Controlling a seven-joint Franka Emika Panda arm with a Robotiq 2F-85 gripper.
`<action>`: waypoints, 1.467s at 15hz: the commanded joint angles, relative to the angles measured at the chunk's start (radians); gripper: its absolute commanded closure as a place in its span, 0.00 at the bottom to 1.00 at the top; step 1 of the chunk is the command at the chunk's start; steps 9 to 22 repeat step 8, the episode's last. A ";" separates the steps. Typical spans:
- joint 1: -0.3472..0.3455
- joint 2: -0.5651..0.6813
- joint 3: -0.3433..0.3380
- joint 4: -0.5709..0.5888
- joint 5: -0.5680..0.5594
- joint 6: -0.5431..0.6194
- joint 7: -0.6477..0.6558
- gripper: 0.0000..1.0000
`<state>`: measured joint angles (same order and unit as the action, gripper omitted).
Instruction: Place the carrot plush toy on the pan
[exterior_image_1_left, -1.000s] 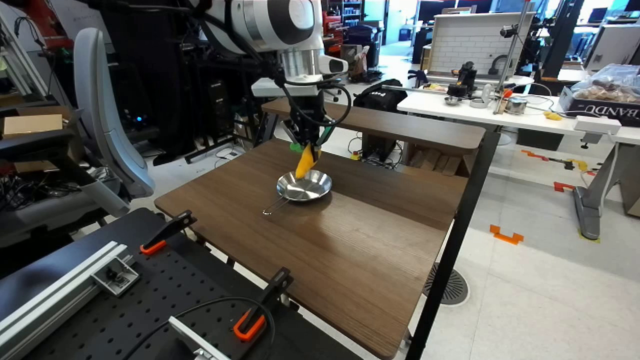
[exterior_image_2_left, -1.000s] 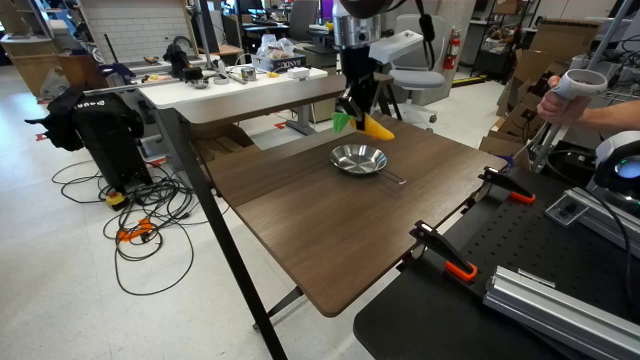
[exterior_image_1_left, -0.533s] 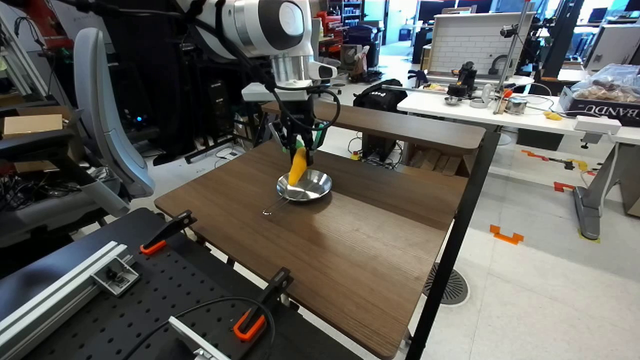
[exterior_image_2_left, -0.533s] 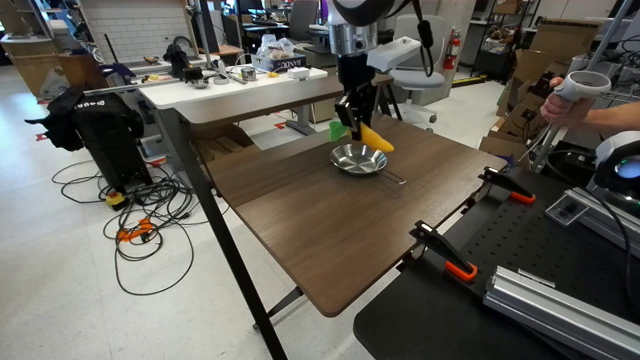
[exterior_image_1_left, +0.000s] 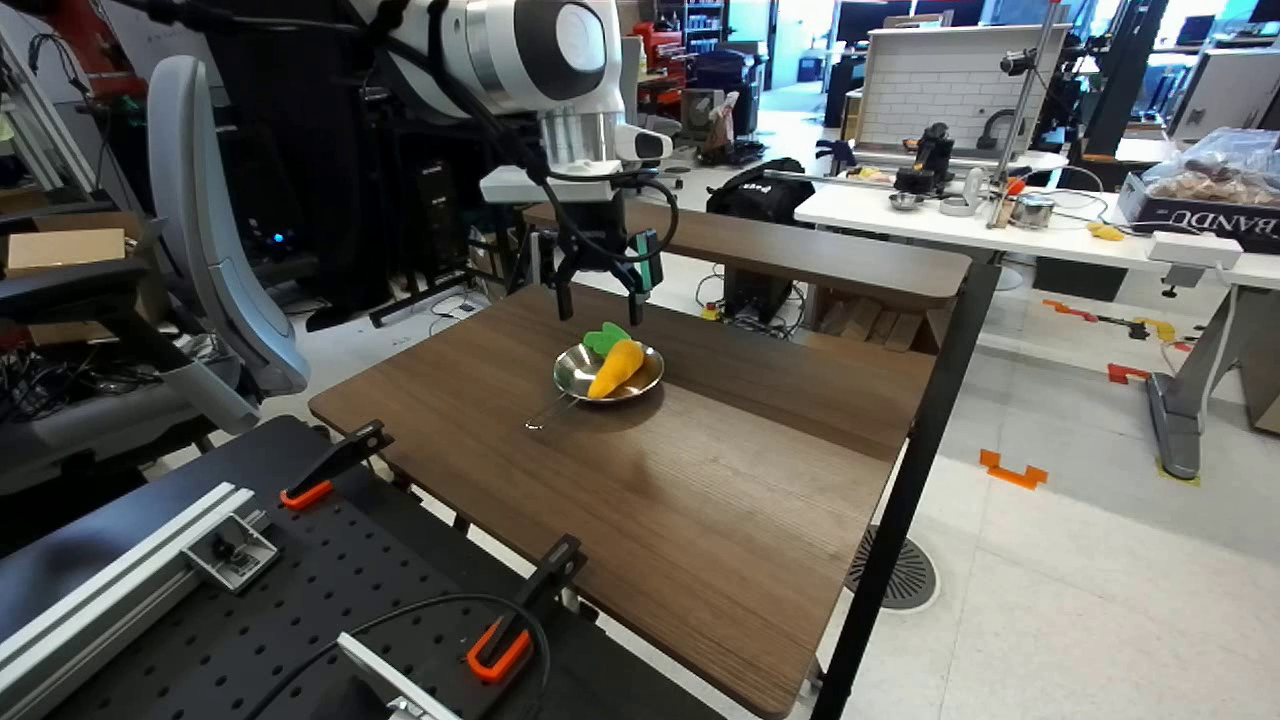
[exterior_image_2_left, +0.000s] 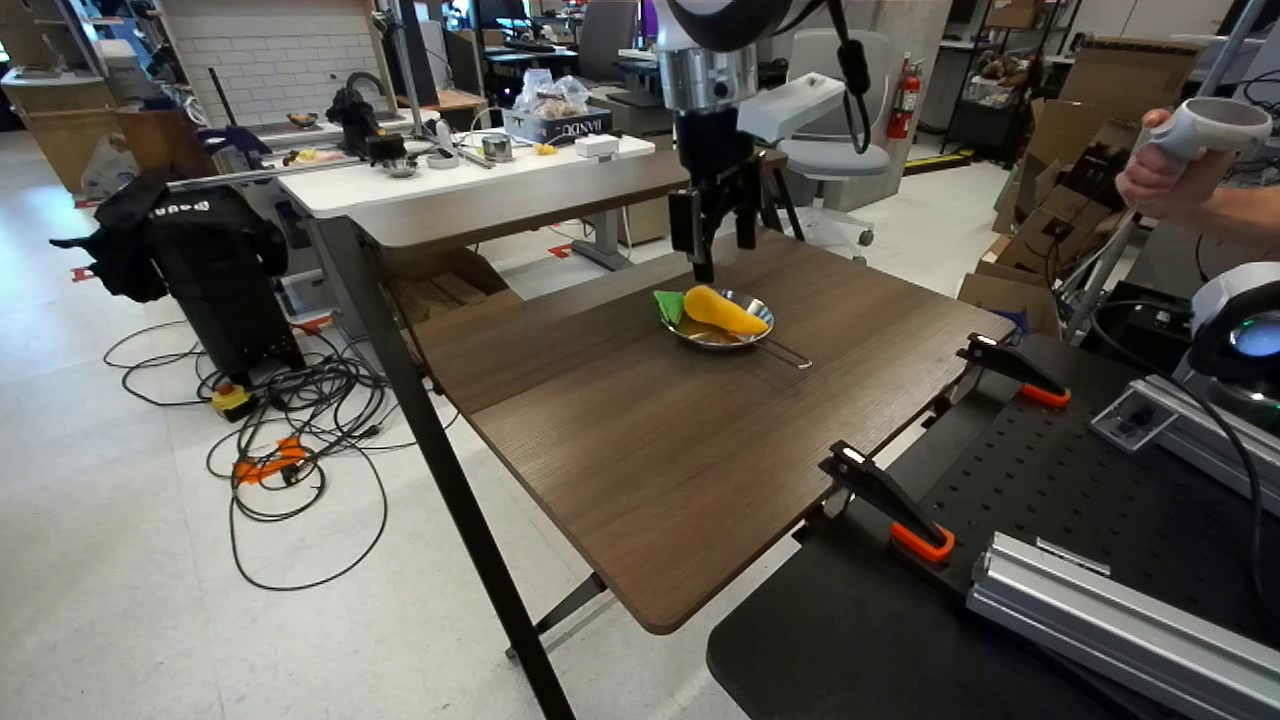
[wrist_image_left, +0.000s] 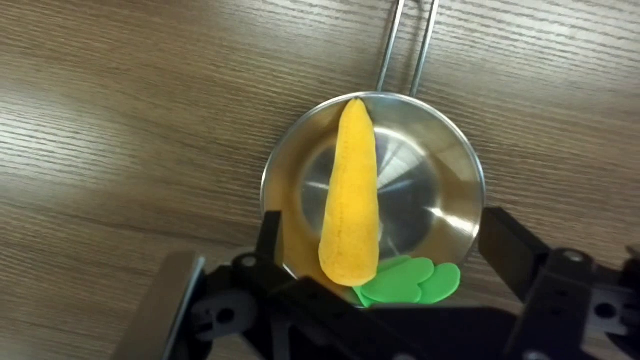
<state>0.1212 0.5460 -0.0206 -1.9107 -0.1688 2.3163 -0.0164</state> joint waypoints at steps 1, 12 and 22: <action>-0.004 -0.078 0.009 -0.041 -0.012 -0.037 0.012 0.00; -0.015 -0.111 0.014 -0.029 -0.007 -0.066 0.014 0.00; -0.015 -0.111 0.014 -0.029 -0.007 -0.066 0.014 0.00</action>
